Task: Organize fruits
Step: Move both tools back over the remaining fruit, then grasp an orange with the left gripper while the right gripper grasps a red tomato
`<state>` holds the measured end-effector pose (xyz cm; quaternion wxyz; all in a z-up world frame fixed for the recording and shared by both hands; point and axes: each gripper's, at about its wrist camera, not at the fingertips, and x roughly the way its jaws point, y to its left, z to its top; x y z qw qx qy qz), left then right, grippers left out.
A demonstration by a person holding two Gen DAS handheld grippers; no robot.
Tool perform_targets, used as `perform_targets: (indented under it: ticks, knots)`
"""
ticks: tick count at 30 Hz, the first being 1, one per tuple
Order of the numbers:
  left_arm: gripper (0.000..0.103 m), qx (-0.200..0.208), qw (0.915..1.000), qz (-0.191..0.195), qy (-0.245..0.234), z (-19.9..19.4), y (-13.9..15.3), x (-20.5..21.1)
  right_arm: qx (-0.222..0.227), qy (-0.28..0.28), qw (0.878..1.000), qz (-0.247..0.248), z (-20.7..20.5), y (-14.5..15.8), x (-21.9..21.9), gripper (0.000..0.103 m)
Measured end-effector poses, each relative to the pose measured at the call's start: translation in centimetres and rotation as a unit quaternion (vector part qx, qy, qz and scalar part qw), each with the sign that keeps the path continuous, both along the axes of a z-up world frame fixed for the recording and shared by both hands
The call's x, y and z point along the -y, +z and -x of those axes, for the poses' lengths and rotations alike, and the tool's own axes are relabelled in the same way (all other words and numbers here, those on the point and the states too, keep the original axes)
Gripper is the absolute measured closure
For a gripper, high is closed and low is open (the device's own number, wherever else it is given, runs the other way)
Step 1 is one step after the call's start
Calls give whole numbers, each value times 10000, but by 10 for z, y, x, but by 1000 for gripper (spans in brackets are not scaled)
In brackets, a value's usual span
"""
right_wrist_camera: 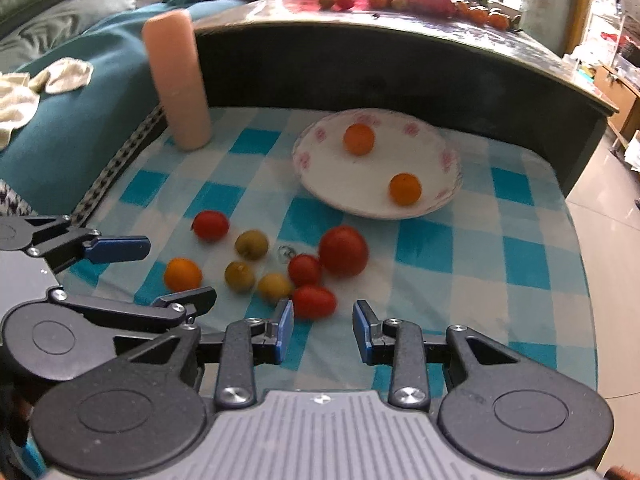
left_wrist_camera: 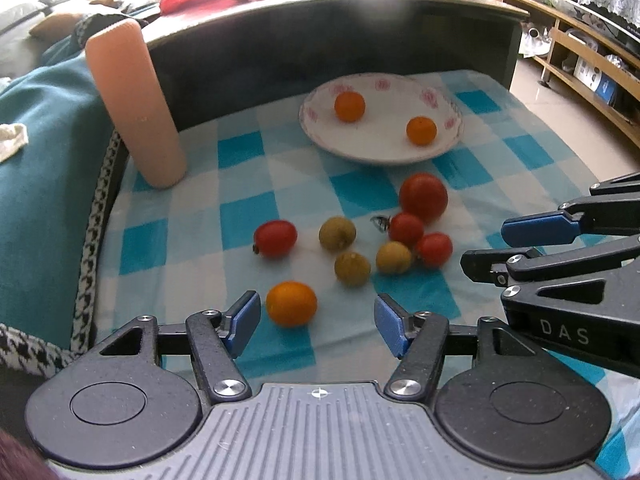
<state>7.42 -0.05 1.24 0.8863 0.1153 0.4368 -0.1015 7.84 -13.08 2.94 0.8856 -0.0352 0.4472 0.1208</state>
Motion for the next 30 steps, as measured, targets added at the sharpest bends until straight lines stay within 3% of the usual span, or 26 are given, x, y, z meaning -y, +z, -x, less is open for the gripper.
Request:
perform_targets:
  ticks: [16, 30]
  knots:
    - [33, -147, 9998, -65, -141, 4, -10, -5, -229, 212, 9995, 91, 4, -16, -11, 55]
    - [31, -194, 9996, 178, -60, -9, -24, -22, -500, 353, 9981, -97, 0, -32, 2, 55]
